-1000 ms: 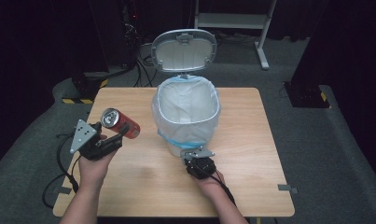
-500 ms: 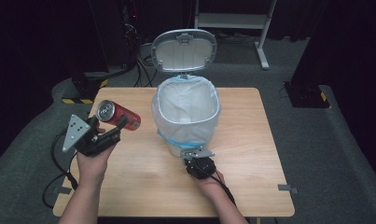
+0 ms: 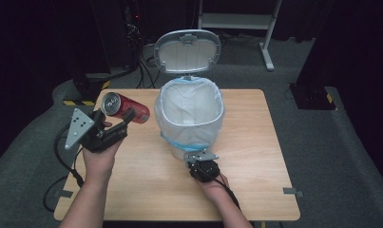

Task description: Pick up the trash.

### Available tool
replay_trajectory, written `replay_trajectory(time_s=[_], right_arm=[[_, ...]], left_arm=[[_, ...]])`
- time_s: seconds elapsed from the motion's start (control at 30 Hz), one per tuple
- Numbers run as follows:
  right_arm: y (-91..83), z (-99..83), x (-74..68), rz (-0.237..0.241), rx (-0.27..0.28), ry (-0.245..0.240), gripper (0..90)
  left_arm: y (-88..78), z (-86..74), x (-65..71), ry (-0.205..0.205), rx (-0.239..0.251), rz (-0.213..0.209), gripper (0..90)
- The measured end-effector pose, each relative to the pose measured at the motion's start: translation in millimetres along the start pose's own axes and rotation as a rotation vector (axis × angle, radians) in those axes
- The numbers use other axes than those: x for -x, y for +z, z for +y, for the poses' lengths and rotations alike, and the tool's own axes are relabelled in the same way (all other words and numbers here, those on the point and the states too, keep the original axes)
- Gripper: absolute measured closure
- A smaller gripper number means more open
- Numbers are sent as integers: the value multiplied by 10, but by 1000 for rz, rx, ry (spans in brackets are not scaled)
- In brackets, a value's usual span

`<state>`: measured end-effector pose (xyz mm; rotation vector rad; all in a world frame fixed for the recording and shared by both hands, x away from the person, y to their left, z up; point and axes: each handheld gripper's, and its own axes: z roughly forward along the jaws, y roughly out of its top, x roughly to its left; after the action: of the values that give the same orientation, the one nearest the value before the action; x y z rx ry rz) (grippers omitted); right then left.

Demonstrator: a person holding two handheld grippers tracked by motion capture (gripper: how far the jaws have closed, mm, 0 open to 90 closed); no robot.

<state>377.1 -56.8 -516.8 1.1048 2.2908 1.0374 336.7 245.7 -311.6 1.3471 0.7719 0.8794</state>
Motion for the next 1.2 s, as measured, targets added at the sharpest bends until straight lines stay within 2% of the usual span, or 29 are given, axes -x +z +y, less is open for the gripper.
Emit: replay_trajectory(time_s=[0.2, 0.5, 0.83, 1.0, 1.2], right_arm=[[0, 0, 2, 2, 1, -1, 588], [-1, -1, 2, 2, 1, -2, 588], [0, -2, 3, 2, 2, -3, 588], [0, -2, 3, 1, 2, -4, 588], [0, -1, 3, 4, 1, -3, 587]], left_arm=[[132, 99, 94, 11, 4, -37, 337], [316, 227, 207, 5, 9, -80, 337], [499, 250, 329, -4, 1, -118, 337], [604, 268, 340, -15, -10, -133, 337], [768, 291, 392, -8, -24, -150, 337]])
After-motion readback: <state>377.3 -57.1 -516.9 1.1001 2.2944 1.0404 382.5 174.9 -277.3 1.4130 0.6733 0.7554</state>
